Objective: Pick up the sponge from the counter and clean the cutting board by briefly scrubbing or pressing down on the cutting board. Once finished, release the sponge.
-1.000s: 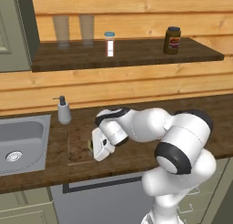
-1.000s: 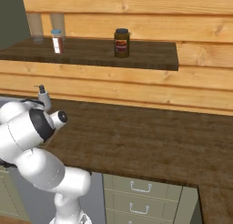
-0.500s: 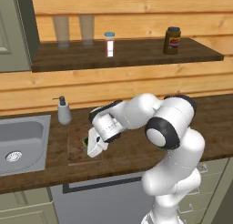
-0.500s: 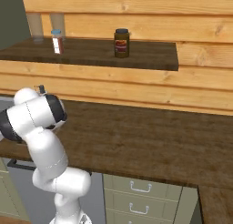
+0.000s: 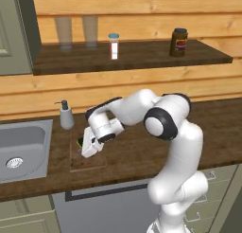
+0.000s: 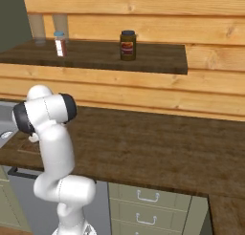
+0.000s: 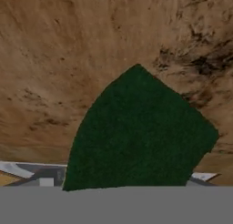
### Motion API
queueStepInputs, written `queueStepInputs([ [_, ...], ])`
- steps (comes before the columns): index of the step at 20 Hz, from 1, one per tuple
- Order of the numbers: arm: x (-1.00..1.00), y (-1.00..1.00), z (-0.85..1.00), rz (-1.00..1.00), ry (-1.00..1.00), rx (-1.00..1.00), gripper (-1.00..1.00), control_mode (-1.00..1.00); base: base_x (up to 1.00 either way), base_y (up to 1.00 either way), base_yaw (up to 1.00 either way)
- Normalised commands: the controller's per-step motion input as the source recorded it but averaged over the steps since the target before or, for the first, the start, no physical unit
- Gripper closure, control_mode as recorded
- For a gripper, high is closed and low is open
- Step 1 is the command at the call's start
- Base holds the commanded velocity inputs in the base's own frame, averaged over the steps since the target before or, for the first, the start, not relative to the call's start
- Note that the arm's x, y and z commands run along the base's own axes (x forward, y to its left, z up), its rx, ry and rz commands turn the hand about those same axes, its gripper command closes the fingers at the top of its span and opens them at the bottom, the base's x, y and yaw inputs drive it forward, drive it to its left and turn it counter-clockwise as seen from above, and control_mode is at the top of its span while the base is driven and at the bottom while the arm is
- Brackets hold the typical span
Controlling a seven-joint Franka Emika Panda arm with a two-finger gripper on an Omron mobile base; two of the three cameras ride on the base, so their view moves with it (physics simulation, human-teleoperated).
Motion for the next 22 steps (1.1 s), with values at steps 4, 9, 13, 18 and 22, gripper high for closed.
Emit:
queueStepInputs([
  [4, 0.26, 0.36, -0.61, 0.0, -0.21, 0.08, 1.0, -1.0, 0.0, 0.0, 0.0],
  [9, 0.57, 0.17, -0.83, -0.02, -0.21, 0.0, 1.0, -1.0, 0.0, 0.0, 0.0],
  [13, 0.62, 0.02, -0.84, -0.04, -0.18, 0.0, 1.0, -1.0, 0.0, 0.0, 0.0],
  [18, 0.1, -0.27, -0.37, -0.05, -0.03, 0.02, 1.0, -1.0, 0.0, 0.0, 0.0],
  [22, 0.0, -0.58, -0.62, -0.02, -0.03, 0.08, 1.0, -1.0, 0.0, 0.0, 0.0],
])
